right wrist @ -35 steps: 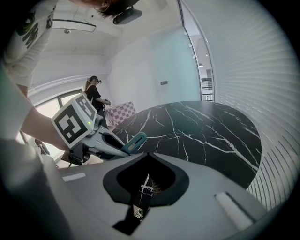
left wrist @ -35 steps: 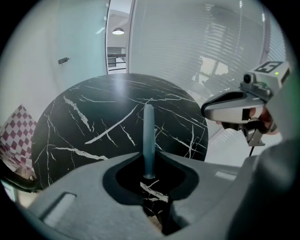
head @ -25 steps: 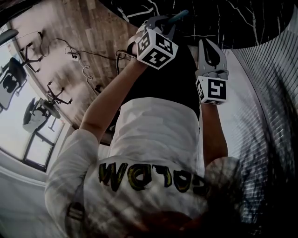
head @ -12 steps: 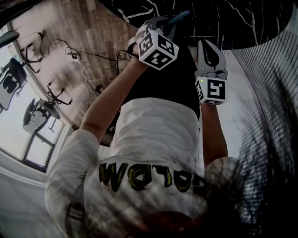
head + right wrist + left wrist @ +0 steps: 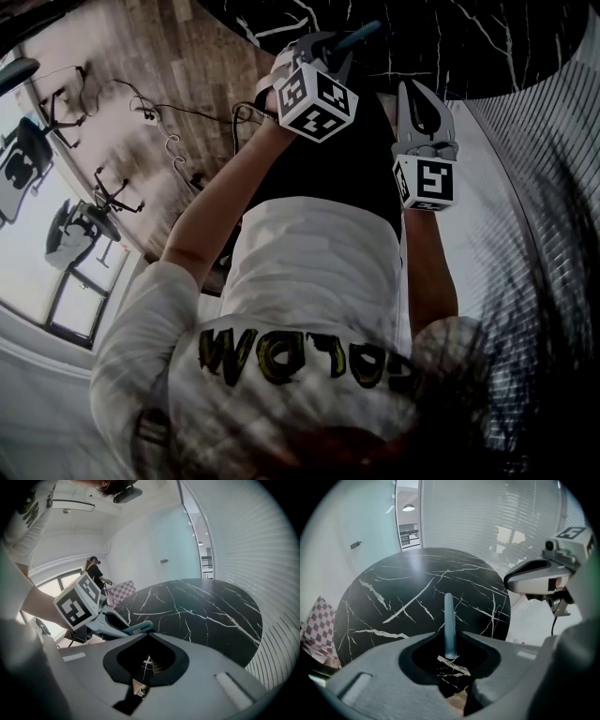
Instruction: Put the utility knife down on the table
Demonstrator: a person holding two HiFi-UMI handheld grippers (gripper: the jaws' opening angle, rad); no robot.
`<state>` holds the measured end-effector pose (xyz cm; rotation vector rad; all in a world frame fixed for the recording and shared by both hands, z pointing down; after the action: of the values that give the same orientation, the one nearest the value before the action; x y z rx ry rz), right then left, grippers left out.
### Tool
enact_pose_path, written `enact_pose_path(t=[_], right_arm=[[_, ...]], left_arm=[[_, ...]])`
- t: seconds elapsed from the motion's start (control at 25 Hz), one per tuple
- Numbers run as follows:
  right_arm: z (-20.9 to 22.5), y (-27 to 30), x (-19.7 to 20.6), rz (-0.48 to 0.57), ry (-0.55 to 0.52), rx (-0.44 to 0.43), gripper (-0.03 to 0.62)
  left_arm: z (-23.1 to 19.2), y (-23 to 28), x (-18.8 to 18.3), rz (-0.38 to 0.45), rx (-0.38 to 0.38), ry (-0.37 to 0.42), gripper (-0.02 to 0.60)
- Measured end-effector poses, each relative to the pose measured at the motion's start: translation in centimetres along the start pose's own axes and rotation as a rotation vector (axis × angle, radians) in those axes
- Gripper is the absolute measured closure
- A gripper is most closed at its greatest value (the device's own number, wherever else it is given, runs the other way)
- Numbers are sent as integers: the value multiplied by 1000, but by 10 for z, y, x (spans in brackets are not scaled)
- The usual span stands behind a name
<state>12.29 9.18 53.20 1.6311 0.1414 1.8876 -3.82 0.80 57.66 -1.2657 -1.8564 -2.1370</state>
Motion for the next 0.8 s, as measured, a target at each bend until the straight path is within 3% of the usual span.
enact_pose_path(t=[0.8], right_arm=[[-1, -4, -19, 31, -30, -4, 592]], left_arm=[[-4, -7, -1, 54, -10, 16, 410]])
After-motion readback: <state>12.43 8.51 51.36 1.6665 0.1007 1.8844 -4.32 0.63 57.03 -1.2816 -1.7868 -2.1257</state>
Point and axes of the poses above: the fingertips, and each gripper's own axes: y forward along the fingers, z to its right, x out of its underside, the point moved 10 cm from there along -y, backward along the fingers, and after that the axes turned 8 degrees about z, right-handed, at the moved point
